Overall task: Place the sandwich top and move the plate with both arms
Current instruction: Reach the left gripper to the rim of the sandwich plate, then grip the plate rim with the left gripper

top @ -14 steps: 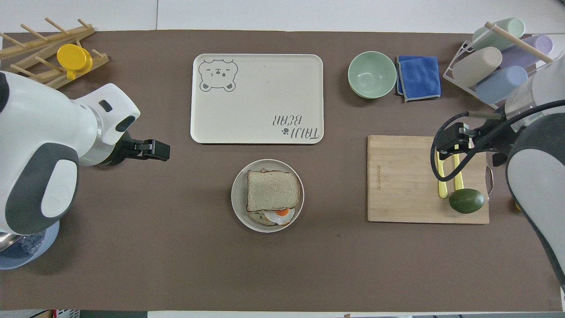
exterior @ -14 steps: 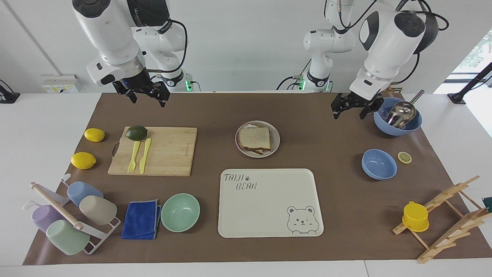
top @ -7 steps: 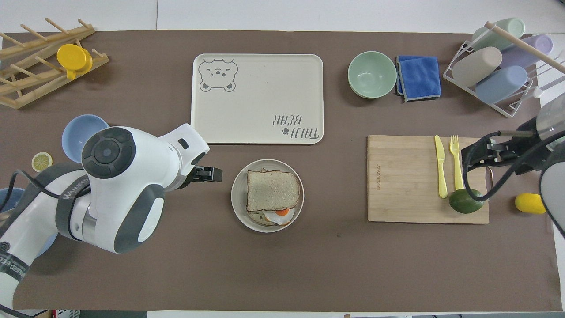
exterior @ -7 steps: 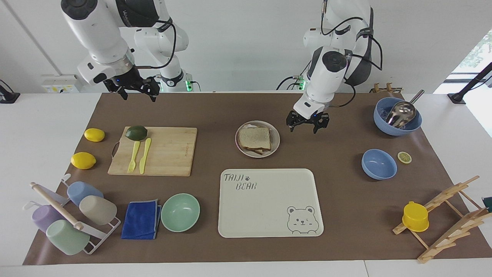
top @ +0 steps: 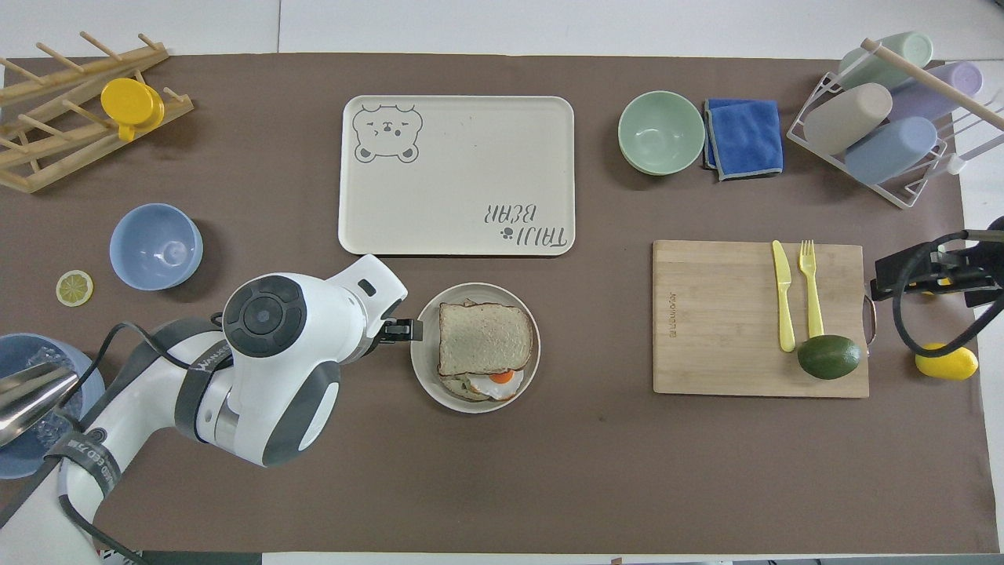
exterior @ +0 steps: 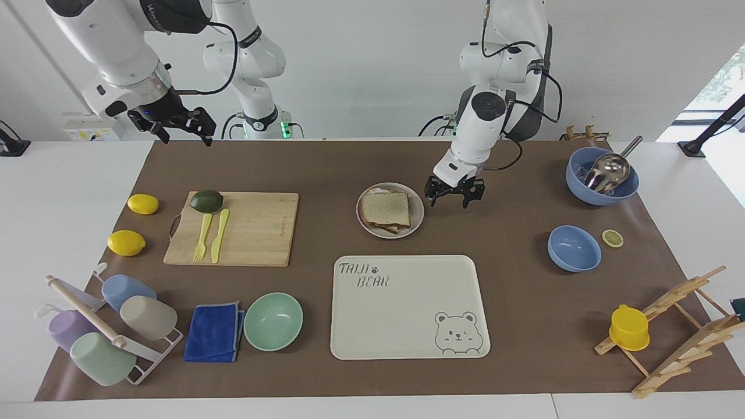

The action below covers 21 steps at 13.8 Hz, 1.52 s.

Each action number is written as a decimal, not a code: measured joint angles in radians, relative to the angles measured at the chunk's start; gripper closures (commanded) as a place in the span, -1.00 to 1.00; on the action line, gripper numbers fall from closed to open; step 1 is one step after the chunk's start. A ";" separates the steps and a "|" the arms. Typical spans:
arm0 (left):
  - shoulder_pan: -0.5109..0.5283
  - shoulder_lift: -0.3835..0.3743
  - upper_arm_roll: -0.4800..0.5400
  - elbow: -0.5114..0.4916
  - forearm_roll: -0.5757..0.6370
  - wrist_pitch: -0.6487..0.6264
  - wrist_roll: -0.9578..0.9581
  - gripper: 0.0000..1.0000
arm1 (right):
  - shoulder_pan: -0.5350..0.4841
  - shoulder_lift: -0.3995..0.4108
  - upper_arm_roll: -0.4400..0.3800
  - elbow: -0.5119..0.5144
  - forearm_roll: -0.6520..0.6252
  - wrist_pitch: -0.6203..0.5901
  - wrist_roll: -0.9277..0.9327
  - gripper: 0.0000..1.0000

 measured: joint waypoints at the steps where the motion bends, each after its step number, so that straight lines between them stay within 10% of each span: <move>1: -0.014 0.009 -0.001 -0.009 0.000 0.027 -0.016 -0.58 | 0.000 0.001 -0.003 0.001 0.000 0.014 0.000 -1.00; 15: -0.084 0.034 -0.001 -0.055 -0.027 0.092 -0.033 -0.08 | 0.006 0.002 -0.071 0.005 0.000 0.034 -0.087 -1.00; 21: -0.098 0.044 0.000 -0.060 -0.033 0.109 -0.034 0.43 | 0.006 0.002 -0.071 0.005 0.000 0.034 -0.087 -1.00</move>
